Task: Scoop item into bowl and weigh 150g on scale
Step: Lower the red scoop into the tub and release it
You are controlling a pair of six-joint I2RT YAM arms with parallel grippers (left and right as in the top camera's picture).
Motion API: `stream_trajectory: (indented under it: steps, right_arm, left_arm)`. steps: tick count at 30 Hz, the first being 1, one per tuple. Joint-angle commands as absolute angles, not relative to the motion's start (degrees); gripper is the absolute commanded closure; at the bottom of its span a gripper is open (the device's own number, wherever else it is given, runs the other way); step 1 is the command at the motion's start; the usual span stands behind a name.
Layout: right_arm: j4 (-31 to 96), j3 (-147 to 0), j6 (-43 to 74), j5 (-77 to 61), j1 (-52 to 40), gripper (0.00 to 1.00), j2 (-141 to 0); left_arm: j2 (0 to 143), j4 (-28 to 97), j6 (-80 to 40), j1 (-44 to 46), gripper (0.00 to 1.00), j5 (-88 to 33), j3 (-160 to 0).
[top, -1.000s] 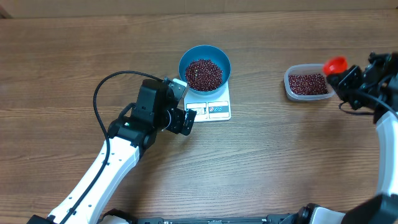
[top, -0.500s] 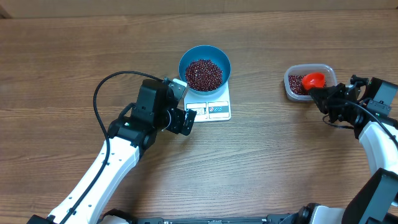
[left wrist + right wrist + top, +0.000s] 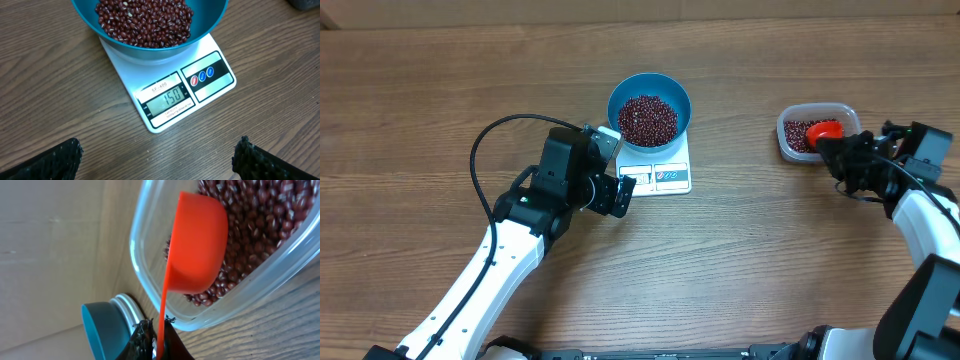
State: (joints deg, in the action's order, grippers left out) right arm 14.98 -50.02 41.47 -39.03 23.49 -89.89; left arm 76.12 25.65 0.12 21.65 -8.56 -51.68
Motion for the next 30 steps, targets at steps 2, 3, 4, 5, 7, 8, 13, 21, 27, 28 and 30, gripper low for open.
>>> stream_trajectory:
  steps: [2, 3, 4, 5, 7, 8, 13, 21, 27, 28, 30]
  right_arm:
    - [13.37, -49.82, 42.19, -38.39, 20.71, 0.83, -90.96]
    - [12.91, -49.82, 42.22, -38.44, 20.62, 0.78, -90.96]
    - [12.86, -49.82, 42.22, -38.41, 20.62, 0.71, -90.96]
    - [12.95, -49.82, 42.22, -38.48, 20.62, 0.64, -90.96]
    - [13.61, -49.82, 42.22, -38.72, 20.62, 0.57, -90.94]
    - [13.78, -49.82, 42.19, -39.11, 20.62, 0.54, -90.94]
    - [14.33, -49.95, 42.17, -45.21, 21.78, 0.09, -90.85]
    - [27.83, -51.05, 38.48, -39.42, 23.53, 0.00, -83.02]
    - [42.98, -56.25, 30.94, -31.66, 23.59, 0.00, -70.22]
    - [45.34, -57.71, 28.97, -31.20, 23.59, 0.00, -68.23]
    - [52.10, -62.26, 22.68, -30.89, 23.16, 0.00, -63.92]
  left_arm:
    - [75.00, 25.47, -0.40, 21.78, 0.00, -8.43, -51.16]
    - [75.00, 25.47, -0.40, 21.78, 0.00, -8.43, -51.16]
    - [75.00, 25.47, -0.40, 21.78, 0.01, -8.43, -51.16]
    - [75.00, 25.47, -0.40, 21.78, 0.00, -8.43, -51.16]
    - [75.00, 25.47, -0.40, 21.78, 0.00, -8.43, -51.16]
    - [75.00, 25.47, -0.40, 21.78, 0.00, -8.43, -51.16]
    - [75.00, 25.47, -0.40, 21.78, 0.00, -8.43, -51.16]
    - [75.00, 25.47, -0.40, 21.78, 0.00, -8.43, -51.16]
    - [75.00, 25.47, -0.40, 21.78, 0.00, -8.43, -51.16]
    - [75.00, 25.47, -0.40, 21.78, 0.00, -8.43, -51.16]
    - [75.00, 25.47, -0.40, 21.78, 0.00, -8.43, -51.16]
